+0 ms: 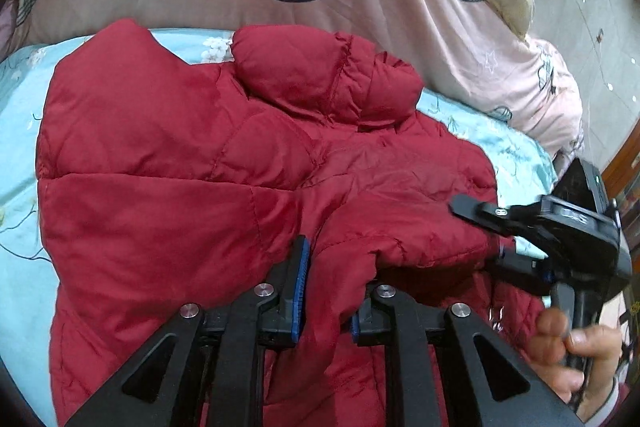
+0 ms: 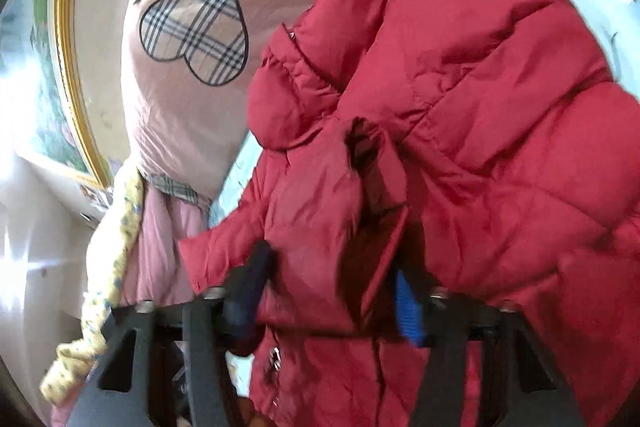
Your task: Fold large clothes
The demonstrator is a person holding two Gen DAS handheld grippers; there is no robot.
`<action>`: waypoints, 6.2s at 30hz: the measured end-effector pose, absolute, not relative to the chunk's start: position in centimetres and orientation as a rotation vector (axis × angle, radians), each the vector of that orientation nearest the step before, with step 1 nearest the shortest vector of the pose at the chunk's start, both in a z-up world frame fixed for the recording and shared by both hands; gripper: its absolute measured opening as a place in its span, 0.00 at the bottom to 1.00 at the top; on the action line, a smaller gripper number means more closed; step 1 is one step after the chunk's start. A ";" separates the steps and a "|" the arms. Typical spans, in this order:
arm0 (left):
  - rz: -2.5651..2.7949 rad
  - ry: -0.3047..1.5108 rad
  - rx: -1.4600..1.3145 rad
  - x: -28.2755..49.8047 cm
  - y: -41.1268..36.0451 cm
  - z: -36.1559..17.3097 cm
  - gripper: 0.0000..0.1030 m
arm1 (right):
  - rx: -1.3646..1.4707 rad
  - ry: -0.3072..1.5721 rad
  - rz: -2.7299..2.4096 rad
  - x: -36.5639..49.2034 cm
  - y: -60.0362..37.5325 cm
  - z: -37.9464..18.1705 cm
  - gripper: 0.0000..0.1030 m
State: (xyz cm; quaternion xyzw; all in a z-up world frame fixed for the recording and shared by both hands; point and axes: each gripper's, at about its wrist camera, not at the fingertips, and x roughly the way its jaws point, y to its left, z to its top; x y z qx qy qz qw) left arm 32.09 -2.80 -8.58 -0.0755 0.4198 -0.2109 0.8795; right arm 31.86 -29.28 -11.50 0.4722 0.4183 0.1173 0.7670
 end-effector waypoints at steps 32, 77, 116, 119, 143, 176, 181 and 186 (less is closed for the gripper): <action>-0.478 0.799 -0.018 29.4 -1.4 -4.7 0.99 | 0.757 0.775 0.088 30.1 -33.0 -6.6 0.04; -0.325 0.970 -0.005 38.9 -2.4 -9.2 0.53 | 0.255 0.938 -0.056 32.6 -26.9 -10.3 0.34; -0.338 0.995 0.008 37.8 -1.3 -11.7 0.55 | 0.126 1.006 -0.137 32.3 -25.8 -11.2 0.58; -0.341 1.005 -0.017 37.8 -0.9 -11.1 0.55 | 0.176 1.009 -0.123 32.5 -26.7 -11.1 0.57; -0.209 1.043 -0.252 22.6 9.3 -7.4 0.68 | 0.373 1.005 -0.040 20.6 -27.7 -5.1 0.63; -0.212 1.123 -0.181 11.3 13.9 -5.6 0.73 | 0.314 1.260 -0.116 3.6 -28.9 -6.5 0.40; -0.255 1.144 -0.193 10.4 14.6 -6.1 0.75 | 0.413 1.240 -0.067 2.0 -30.3 -6.8 0.34; -0.281 1.184 -0.208 9.5 15.0 -7.2 0.75 | 0.430 1.223 -0.046 2.4 -30.1 -6.9 0.37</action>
